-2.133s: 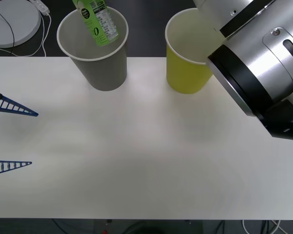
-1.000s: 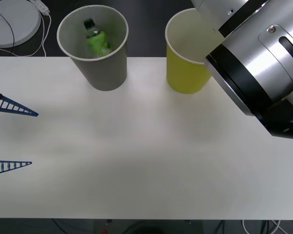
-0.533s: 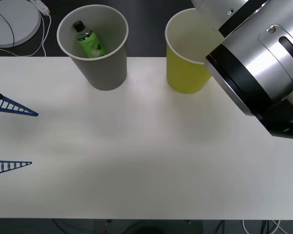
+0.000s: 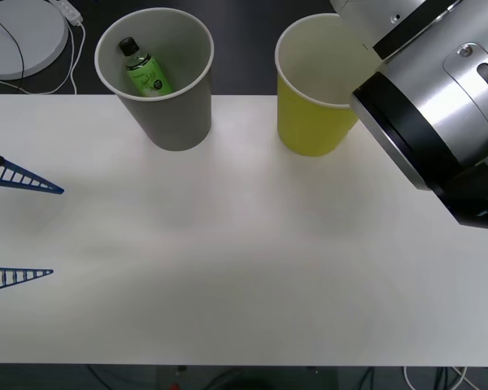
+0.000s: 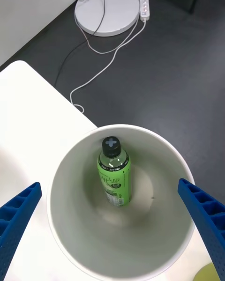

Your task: Put the can into the green bin and the plastic bottle into the gray bin

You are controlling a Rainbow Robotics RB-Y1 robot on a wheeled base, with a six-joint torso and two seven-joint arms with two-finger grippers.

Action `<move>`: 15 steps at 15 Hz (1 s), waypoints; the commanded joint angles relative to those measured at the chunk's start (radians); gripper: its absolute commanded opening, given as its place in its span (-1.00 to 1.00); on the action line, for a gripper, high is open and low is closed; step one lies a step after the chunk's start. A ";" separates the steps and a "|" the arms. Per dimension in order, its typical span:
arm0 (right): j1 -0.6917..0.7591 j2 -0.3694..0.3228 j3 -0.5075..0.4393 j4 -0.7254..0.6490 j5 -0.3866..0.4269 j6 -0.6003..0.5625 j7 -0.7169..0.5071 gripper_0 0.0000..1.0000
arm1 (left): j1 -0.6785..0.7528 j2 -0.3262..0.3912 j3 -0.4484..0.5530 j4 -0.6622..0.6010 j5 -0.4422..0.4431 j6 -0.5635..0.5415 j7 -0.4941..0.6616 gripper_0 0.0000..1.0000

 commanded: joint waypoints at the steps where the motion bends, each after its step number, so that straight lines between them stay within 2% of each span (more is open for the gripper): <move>1: 0.050 -0.031 0.000 -0.106 -0.011 -0.042 0.000 1.00 | 0.000 0.000 0.000 0.000 0.000 0.000 0.000 1.00; 9: 0.205 -0.117 0.002 -0.406 -0.040 -0.125 0.000 1.00 | 0.000 0.000 0.000 0.000 0.000 0.000 0.000 1.00; 15: 0.331 -0.214 0.020 -0.660 -0.077 -0.187 0.000 1.00 | 0.000 0.000 0.000 0.000 0.000 0.000 0.000 1.00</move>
